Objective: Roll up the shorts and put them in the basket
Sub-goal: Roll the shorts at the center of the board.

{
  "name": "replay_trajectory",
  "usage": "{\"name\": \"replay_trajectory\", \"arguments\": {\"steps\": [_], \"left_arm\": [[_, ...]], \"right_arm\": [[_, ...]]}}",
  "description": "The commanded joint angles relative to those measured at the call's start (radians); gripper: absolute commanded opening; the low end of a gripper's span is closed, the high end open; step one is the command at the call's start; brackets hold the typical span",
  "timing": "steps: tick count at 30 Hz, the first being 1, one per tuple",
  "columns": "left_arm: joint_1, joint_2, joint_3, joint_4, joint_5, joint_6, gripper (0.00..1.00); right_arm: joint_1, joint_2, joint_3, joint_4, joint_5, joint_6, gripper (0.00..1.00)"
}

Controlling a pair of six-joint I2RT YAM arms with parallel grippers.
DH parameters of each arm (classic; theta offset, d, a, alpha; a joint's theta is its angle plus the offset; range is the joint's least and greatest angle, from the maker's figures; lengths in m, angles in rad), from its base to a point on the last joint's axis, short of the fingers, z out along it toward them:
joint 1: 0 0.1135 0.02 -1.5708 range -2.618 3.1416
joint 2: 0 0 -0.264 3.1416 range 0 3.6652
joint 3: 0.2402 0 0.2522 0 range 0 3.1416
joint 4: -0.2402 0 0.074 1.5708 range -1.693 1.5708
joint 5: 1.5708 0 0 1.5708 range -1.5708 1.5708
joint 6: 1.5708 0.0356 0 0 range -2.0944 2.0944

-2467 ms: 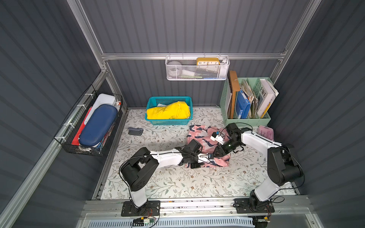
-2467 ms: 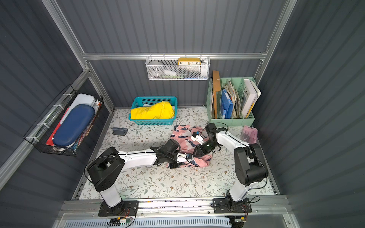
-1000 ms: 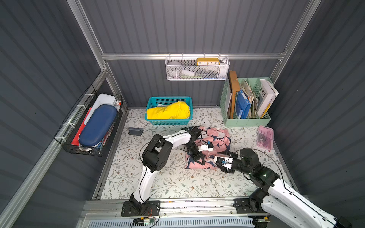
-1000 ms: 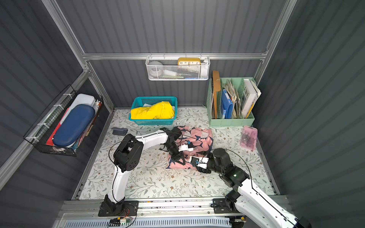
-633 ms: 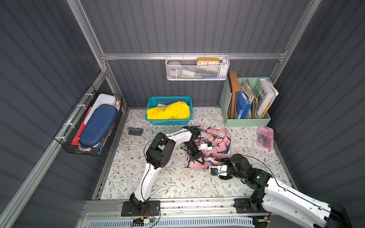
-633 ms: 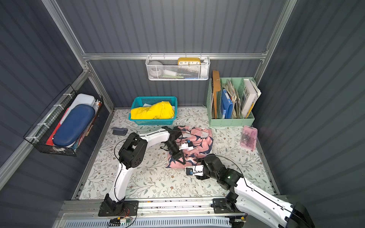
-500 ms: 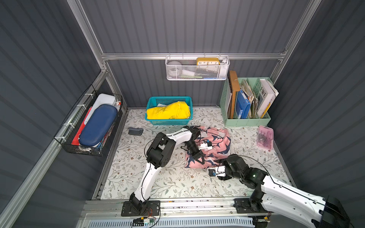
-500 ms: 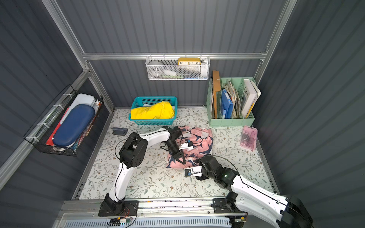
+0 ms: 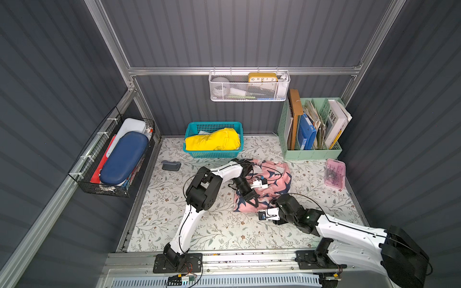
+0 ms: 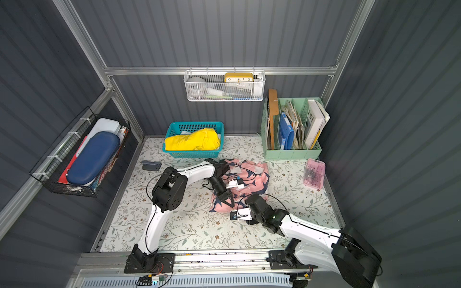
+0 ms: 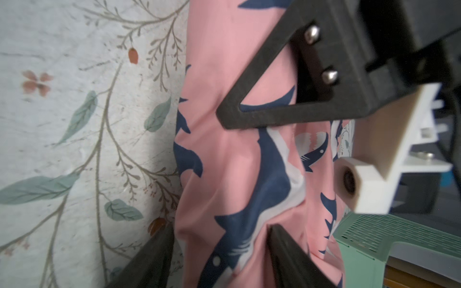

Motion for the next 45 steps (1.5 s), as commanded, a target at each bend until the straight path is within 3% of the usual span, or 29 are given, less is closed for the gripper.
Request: {"name": "replay_trajectory", "arguments": {"steps": [1, 5, 11, 18, 22, 28, 35, 45], "left_arm": [[0.013, 0.062, -0.011, 0.045, -0.109, 0.014, 0.32], [0.015, 0.062, -0.012, 0.045, -0.114, 0.016, 0.33], [0.015, 0.045, -0.038, 0.062, -0.118, 0.024, 0.36], [0.018, 0.022, -0.069, 0.088, -0.127, 0.017, 0.53], [0.02, -0.053, -0.135, 0.169, -0.127, -0.002, 0.79], [0.04, -0.198, -0.241, 0.291, -0.155, -0.034, 0.93], [0.053, -0.338, -0.306, 0.38, -0.162, -0.055, 0.96], [0.084, -0.51, -0.384, 0.509, -0.173, -0.08, 0.97]], "right_arm": [[-0.007, 0.056, 0.011, 0.051, 0.037, 0.002, 0.66], [-0.037, 0.125, 0.022, 0.061, -0.009, 0.023, 0.62], [-0.11, 0.17, 0.038, 0.044, -0.096, 0.049, 0.5], [-0.135, 0.183, 0.049, 0.016, -0.148, 0.063, 0.0], [-0.156, 0.171, 0.071, -0.039, -0.186, 0.075, 0.0], [-0.203, 0.126, 0.106, -0.139, -0.29, 0.115, 0.0], [-0.27, 0.099, 0.158, -0.267, -0.451, 0.177, 0.0], [-0.321, 0.215, 0.287, -0.447, -0.568, 0.281, 0.0]]}}
